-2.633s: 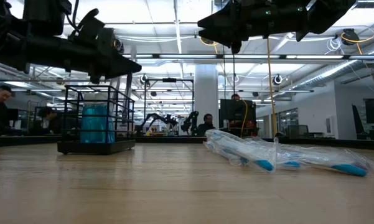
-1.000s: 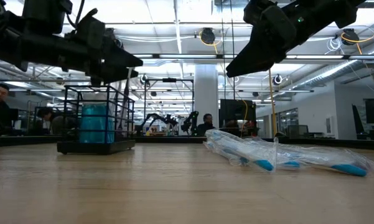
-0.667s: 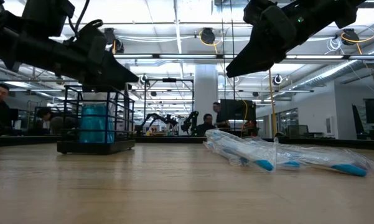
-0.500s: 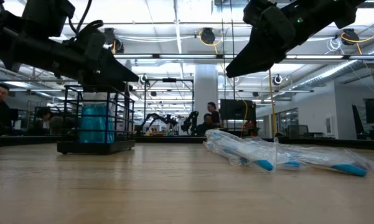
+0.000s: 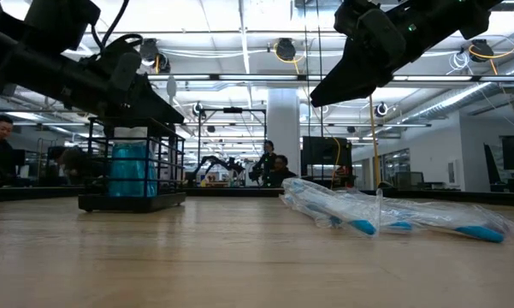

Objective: Pick & Place toothbrushing station
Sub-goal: Put the purple toothbrush into the top compartment of the mesh organizer

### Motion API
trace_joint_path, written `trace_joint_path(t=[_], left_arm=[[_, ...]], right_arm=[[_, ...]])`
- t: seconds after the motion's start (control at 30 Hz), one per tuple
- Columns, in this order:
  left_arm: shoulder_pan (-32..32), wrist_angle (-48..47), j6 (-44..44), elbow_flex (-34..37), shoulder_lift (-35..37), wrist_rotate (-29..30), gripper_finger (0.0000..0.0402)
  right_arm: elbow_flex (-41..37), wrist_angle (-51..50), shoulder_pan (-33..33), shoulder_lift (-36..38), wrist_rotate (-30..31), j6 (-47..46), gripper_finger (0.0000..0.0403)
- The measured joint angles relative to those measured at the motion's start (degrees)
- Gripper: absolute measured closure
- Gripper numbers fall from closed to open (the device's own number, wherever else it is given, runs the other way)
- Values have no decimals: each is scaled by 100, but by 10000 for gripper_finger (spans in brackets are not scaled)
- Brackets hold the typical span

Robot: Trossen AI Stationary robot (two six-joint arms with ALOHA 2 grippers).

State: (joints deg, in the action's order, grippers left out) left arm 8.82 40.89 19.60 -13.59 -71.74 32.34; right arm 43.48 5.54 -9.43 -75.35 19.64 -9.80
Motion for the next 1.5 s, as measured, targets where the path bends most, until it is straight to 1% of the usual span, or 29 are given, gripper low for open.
trace_joint_path(t=[0.13,0.23,0.37,0.47,0.63,0.77,0.93,1.0,1.1,1.23,1.33,1.43,1.5], left_arm=[[0,-645,4,-278,301,53,131],[0,-1736,46,-686,510,54,131],[4,-3211,-16,-1432,762,70,131],[4,-4047,-219,-1953,779,160,131],[0,-4979,-769,-2714,782,457,131],[2,-5379,-1030,-3027,784,932,131],[0,-5709,-996,-3086,782,1915,131],[1,-5811,-922,-3086,780,2113,131],[138,-5719,-878,-3086,779,1945,131],[530,-5576,-1080,-3086,884,1600,131],[822,-5540,-1141,-3092,944,1248,131],[1085,-5576,-942,-3086,923,927,131],[1202,-5553,-803,-3084,931,578,131]], right_arm=[[0,-1,0,0,0,0,222],[1,-24,1,0,-2,0,222],[0,-41,0,0,-4,-2,222],[0,-73,-2,0,-17,-56,222],[0,-124,-2,0,-20,-146,222],[0,-160,-2,0,-20,-146,222],[0,-226,-2,0,-22,-147,222],[0,-318,-2,0,-22,-149,222],[0,-477,-4,0,-24,-152,222],[1,-516,-4,0,-24,-165,222],[1,-514,-4,0,-24,-157,222],[0,-511,-4,0,-24,-155,222],[0,-504,-4,0,-24,-153,222]])
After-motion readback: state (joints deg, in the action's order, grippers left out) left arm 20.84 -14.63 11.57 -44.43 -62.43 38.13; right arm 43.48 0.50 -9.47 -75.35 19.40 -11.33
